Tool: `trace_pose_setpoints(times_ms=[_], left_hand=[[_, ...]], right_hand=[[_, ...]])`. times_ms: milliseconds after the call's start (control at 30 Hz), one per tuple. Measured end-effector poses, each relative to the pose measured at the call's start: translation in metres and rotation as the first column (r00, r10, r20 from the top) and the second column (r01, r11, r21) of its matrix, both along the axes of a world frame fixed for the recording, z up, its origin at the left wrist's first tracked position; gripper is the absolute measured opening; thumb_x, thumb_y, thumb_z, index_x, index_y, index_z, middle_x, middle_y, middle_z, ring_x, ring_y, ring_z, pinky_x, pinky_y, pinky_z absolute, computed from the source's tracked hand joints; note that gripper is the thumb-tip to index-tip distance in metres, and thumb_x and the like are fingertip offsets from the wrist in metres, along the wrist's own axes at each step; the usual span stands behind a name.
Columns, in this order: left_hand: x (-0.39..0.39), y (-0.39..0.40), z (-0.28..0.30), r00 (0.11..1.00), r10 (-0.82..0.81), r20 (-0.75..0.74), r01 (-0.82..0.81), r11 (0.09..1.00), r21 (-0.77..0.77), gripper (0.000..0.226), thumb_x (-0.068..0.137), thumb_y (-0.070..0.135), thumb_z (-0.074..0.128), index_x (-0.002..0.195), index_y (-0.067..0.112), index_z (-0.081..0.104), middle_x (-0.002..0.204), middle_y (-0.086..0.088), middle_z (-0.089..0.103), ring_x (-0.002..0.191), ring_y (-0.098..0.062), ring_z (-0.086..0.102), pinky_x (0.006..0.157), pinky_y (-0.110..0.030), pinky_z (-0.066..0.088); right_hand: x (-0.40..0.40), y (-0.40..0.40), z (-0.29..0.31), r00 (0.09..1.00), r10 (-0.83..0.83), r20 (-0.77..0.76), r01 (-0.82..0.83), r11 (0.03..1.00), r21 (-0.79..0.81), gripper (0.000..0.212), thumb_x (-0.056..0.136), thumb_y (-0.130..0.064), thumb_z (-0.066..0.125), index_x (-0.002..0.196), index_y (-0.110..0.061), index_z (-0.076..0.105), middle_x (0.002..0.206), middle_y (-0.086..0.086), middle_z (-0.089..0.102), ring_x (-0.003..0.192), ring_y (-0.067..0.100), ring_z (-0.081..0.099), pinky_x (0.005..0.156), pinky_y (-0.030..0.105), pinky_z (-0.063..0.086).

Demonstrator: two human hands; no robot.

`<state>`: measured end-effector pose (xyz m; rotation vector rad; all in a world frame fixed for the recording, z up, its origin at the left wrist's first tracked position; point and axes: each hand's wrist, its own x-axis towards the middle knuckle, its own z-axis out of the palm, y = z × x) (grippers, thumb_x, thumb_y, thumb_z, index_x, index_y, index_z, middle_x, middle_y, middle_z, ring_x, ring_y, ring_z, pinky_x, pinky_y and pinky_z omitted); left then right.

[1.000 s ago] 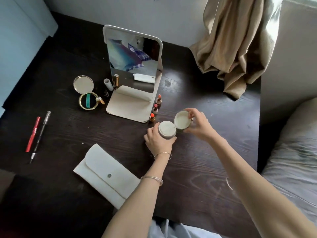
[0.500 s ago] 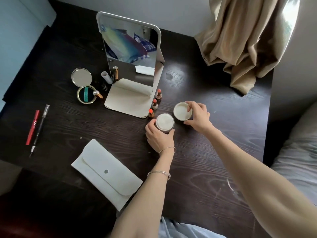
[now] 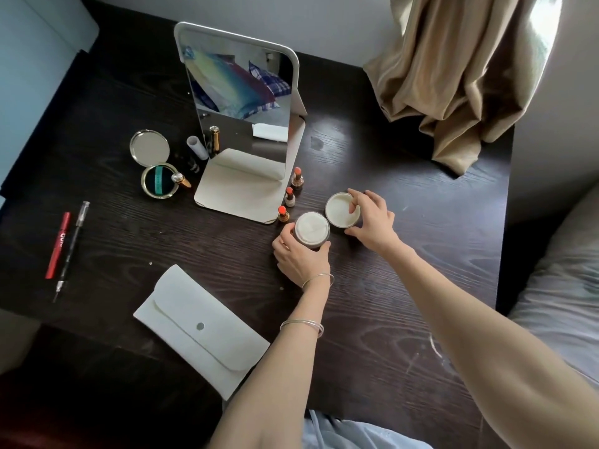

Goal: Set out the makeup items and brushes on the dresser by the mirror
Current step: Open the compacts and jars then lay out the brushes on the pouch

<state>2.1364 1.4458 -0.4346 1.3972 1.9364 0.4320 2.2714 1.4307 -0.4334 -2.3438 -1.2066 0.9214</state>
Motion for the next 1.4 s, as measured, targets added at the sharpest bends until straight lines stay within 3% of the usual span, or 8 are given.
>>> trace_pose_setpoints(times_ms=[100,233,600,767,867,1067,1200,1400], left_hand=[[0.000,0.001,0.000,1.000,0.001,0.001,-0.001,1.000,-0.008,0.078,0.057,0.025,0.087,0.123,0.021,0.046,0.130,-0.007,0.044,0.118,-0.027,0.045,0.093,-0.040,0.039],[-0.001,0.000,-0.001,1.000,-0.010,0.001,0.010,1.000,-0.015,0.084,0.056,0.028,0.088,0.126,0.019,0.042,0.131,-0.007,0.044,0.118,-0.026,0.045,0.095,-0.038,0.039],[-0.047,-0.002,0.038,0.972,0.017,0.233,-0.033,0.997,0.064,0.069,0.059,0.026,0.086,0.117,0.016,0.051,0.119,-0.004,0.046,0.101,-0.022,0.052,0.088,-0.037,0.048],[-0.105,0.021,0.067,0.948,-0.023,0.318,0.034,0.999,-0.027,0.060,0.068,0.019,0.082,0.119,0.019,0.051,0.121,-0.002,0.039,0.096,-0.014,0.049,0.088,-0.028,0.045],[-0.142,0.035,0.079,0.945,-0.037,0.326,0.065,0.995,-0.076,0.055,0.072,0.017,0.078,0.120,0.021,0.050,0.126,-0.002,0.039,0.098,-0.012,0.048,0.092,-0.030,0.045],[-0.199,0.072,0.088,0.951,-0.088,0.297,0.111,0.992,-0.059,0.050,0.074,0.015,0.077,0.118,0.020,0.053,0.128,-0.003,0.041,0.102,-0.012,0.049,0.091,-0.030,0.044],[-0.238,0.111,0.086,0.957,-0.145,0.251,0.164,0.985,-0.057,0.049,0.075,0.016,0.076,0.118,0.020,0.053,0.130,-0.004,0.041,0.104,-0.012,0.048,0.089,-0.030,0.045],[-0.321,0.185,0.072,0.973,-0.215,0.080,0.220,0.974,-0.058,0.046,0.077,0.017,0.074,0.120,0.014,0.055,0.129,-0.009,0.046,0.113,-0.022,0.052,0.091,-0.033,0.045]], right_hand=[[0.000,0.000,0.000,1.000,0.025,0.009,-0.024,1.000,-0.015,0.068,0.074,-0.008,0.072,0.133,-0.020,0.041,0.145,-0.009,0.037,0.142,0.018,0.013,0.104,0.044,0.019],[0.002,0.000,0.002,0.999,0.034,0.021,-0.034,0.999,-0.016,0.047,0.070,-0.011,0.075,0.105,-0.018,0.046,0.151,-0.013,0.030,0.140,0.020,0.016,0.102,0.047,0.021],[-0.038,-0.010,0.042,0.981,-0.099,-0.169,0.142,0.954,0.264,0.072,0.069,-0.019,0.081,0.130,-0.023,0.043,0.146,-0.010,0.038,0.133,0.019,0.031,0.103,0.039,0.025],[-0.079,-0.017,0.069,0.946,-0.081,-0.315,0.198,0.912,0.360,0.074,0.074,-0.019,0.079,0.136,-0.020,0.039,0.135,-0.006,0.045,0.125,0.010,0.042,0.097,0.017,0.030],[-0.111,-0.015,0.082,0.930,-0.049,-0.364,0.194,0.907,0.375,0.074,0.074,-0.020,0.079,0.137,-0.019,0.040,0.132,-0.008,0.046,0.124,0.010,0.044,0.099,0.022,0.035],[-0.164,0.004,0.090,0.929,-0.018,-0.371,0.166,0.914,0.371,0.072,0.077,-0.020,0.076,0.139,-0.013,0.039,0.138,-0.002,0.046,0.120,0.005,0.046,0.095,0.006,0.032],[-0.200,0.032,0.090,0.934,-0.069,-0.350,0.200,0.914,0.353,0.070,0.077,-0.022,0.076,0.137,-0.015,0.040,0.137,-0.001,0.047,0.120,0.007,0.048,0.102,0.024,0.038],[-0.277,0.088,0.085,0.917,-0.080,-0.390,0.211,0.929,0.305,0.069,0.079,-0.023,0.074,0.138,-0.017,0.038,0.138,-0.004,0.045,0.119,0.004,0.046,0.099,0.021,0.038]])
